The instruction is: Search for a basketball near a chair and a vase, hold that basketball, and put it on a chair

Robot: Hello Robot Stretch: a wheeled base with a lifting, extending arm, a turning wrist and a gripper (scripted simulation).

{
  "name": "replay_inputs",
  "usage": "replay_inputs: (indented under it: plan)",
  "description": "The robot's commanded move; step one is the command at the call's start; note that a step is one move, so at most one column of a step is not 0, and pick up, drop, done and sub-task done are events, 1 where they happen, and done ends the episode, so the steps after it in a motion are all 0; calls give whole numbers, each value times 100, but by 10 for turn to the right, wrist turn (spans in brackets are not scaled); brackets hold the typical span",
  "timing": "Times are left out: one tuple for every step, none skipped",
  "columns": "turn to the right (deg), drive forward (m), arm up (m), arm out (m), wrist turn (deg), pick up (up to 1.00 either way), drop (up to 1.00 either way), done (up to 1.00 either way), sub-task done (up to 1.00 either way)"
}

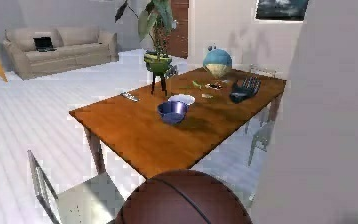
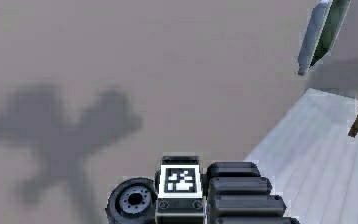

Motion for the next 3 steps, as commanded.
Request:
replay_inputs:
  plan:
    - [450,0,0,0,0,0,0,0,0]
    - [450,0,0,0,0,0,0,0,0]
    - [150,0,0,0,0,0,0,0,0]
